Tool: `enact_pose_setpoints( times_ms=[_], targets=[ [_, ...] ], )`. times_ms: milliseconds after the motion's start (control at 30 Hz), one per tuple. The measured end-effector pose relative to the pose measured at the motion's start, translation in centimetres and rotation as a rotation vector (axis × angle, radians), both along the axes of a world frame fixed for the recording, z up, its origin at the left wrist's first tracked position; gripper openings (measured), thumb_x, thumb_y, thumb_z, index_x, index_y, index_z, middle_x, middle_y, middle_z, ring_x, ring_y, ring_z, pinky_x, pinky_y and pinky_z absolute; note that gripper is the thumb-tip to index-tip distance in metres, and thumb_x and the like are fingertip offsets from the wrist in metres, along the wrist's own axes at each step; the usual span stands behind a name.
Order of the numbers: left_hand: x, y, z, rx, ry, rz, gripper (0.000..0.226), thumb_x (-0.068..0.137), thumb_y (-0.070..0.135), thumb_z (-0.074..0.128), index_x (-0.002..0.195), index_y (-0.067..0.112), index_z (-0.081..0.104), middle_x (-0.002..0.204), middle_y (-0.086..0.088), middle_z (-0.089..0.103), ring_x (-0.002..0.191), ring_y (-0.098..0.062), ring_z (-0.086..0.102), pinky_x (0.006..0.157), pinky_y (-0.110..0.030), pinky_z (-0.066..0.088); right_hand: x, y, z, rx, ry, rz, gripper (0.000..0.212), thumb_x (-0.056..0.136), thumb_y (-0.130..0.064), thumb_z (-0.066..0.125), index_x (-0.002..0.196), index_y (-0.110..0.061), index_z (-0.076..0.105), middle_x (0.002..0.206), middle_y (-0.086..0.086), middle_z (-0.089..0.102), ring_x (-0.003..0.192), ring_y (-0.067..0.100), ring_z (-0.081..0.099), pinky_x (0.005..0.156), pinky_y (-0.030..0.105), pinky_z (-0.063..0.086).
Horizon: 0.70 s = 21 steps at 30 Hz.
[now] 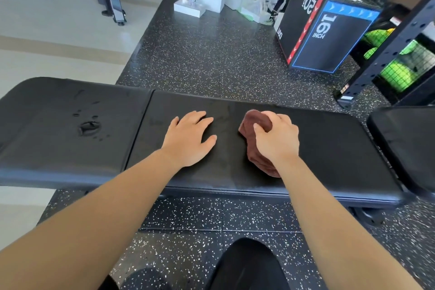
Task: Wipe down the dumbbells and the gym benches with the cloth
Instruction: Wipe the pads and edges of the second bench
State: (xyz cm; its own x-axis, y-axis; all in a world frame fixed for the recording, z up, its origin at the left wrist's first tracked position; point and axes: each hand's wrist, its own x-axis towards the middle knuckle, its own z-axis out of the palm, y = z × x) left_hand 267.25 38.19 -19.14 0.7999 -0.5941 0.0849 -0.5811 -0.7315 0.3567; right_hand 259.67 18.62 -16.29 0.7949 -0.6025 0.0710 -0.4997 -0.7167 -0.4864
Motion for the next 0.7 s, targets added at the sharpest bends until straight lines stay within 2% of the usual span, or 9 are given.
enact_pose_setpoints(
  times_ms=[67, 233, 400, 500, 600, 700],
  targets=[
    [-0.4, -0.5, -0.6, -0.012, -0.032, 0.044, 0.054, 0.092, 0.048, 0.038, 0.142, 0.027, 0.032, 0.152, 0.005, 0.026, 0.142, -0.013, 0.015, 0.116, -0.046, 0.008, 1.0, -0.7, -0.2, -0.014, 0.002, -0.016, 0.035, 0.091, -0.04, 0.05, 0.125, -0.037, 0.052, 0.137, -0.001, 0.043, 0.125, 0.03, 0.037, 0.1, 0.048, 0.039],
    [-0.1, -0.5, -1.2, -0.093, -0.088, 0.072, 0.053, 0.087, 0.051, 0.042, 0.136, 0.031, 0.039, 0.147, 0.008, 0.033, 0.138, -0.01, 0.023, 0.116, -0.043, 0.009, 5.1, -3.7, 0.1, -0.009, 0.015, -0.073, 0.037, 0.091, -0.041, 0.048, 0.127, -0.034, 0.051, 0.136, 0.003, 0.043, 0.123, 0.033, 0.037, 0.1, 0.051, 0.038],
    [0.0, -0.6, -1.4, -0.114, -0.086, 0.086, 0.054, 0.085, 0.053, 0.043, 0.135, 0.034, 0.04, 0.144, 0.012, 0.033, 0.136, -0.006, 0.022, 0.115, -0.039, 0.007, 8.2, -5.0, 0.7, -0.032, 0.146, -0.044, 0.04, 0.089, -0.037, 0.045, 0.128, -0.03, 0.05, 0.131, 0.01, 0.046, 0.122, 0.036, 0.037, 0.096, 0.046, 0.037],
    [0.1, -0.6, -0.7, -0.137, -0.037, 0.079, 0.054, 0.085, 0.048, 0.049, 0.135, 0.029, 0.042, 0.145, 0.011, 0.035, 0.136, -0.008, 0.026, 0.115, -0.038, 0.008, 7.8, -3.7, 1.0, -0.037, 0.13, 0.071, 0.037, 0.088, -0.036, 0.047, 0.124, -0.032, 0.054, 0.127, 0.009, 0.052, 0.119, 0.037, 0.042, 0.096, 0.043, 0.038],
    [0.4, 0.4, 0.2, -0.176, 0.028, 0.07, 0.054, 0.087, 0.04, 0.053, 0.135, 0.019, 0.042, 0.145, 0.003, 0.039, 0.135, -0.016, 0.032, 0.116, -0.039, 0.016, 6.9, 0.2, 0.7, -0.07, 0.072, 0.268, 0.037, 0.085, -0.041, 0.05, 0.122, -0.036, 0.056, 0.126, 0.004, 0.055, 0.117, 0.035, 0.046, 0.1, 0.042, 0.04],
    [0.7, 3.1, 0.0, -0.023, -0.048, 0.118, 0.055, 0.09, 0.046, 0.045, 0.14, 0.023, 0.037, 0.15, 0.006, 0.033, 0.138, -0.014, 0.027, 0.116, -0.041, 0.012, 7.3, 4.2, -0.1, -0.081, 0.045, 0.393, 0.036, 0.085, -0.042, 0.05, 0.121, -0.037, 0.055, 0.128, 0.0, 0.053, 0.12, 0.031, 0.043, 0.1, 0.045, 0.039]
  ],
)
